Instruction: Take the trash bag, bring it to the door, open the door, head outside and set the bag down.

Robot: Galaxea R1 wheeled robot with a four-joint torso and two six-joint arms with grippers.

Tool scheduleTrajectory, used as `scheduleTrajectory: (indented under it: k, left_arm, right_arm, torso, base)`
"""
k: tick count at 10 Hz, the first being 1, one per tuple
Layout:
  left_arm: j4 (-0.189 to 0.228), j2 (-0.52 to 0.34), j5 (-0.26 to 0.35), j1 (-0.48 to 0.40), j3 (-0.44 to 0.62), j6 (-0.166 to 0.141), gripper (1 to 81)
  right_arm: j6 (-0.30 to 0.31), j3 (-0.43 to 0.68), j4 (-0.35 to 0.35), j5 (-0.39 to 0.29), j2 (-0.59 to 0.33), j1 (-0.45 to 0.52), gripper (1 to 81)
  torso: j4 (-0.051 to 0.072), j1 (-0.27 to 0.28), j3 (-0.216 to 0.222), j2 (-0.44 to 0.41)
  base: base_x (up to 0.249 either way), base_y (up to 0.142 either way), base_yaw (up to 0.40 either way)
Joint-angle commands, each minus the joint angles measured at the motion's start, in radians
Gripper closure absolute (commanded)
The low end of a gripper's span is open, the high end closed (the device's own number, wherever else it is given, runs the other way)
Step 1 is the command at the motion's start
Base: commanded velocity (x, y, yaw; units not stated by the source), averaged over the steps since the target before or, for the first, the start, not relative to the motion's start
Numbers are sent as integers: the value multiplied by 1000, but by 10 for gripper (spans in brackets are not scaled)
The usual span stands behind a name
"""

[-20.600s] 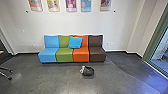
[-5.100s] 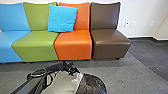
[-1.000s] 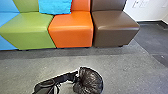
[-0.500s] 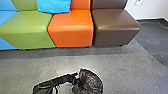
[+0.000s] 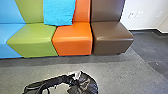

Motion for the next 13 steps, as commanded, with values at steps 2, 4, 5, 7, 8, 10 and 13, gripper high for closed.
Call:
scheduleTrajectory:
  k: [2, 4, 5, 7, 8, 10, 13]
  left_arm:
    - [-63, -281, 60, -122, 362, -6, 811]
    - [-63, -434, 60, -118, 512, -4, 811]
    - [-61, -512, 60, -114, 592, -3, 811]
    - [-52, -669, 63, -102, 747, 3, 811]
    - [-35, -740, 63, -70, 806, 8, 811]
    - [18, -870, 63, 2, 915, 9, 811]
    - [64, -970, 59, 93, 1052, 9, 811]
  right_arm:
    - [0, -34, 32, -75, 12, 1, 10]
    - [-2, -60, 31, -69, 45, -23, 10]
    - [-4, -73, 31, -64, 62, -36, 10]
    - [-7, -102, 29, -58, 93, -59, 10]
    - [-7, -102, 29, -56, 95, -65, 10]
    - [-7, -122, 29, -55, 105, -76, 10]
    - [-5, -120, 31, -38, 114, -79, 10]
  torso:
    - [0, -83, 130, 129]
    - [0, -127, 198, 196]
    - [0, -144, 226, 224]
    - [0, -186, 292, 289]
    - [0, -209, 328, 324]
    - [0, -253, 290, 389]
    - [0, -304, 309, 467]
  base:
    - [0, 0, 0]
    - [0, 0, 0]
    - [0, 0, 0]
    - [0, 0, 0]
    - [0, 0, 0]
    - [0, 0, 0]
    - [0, 0, 0]
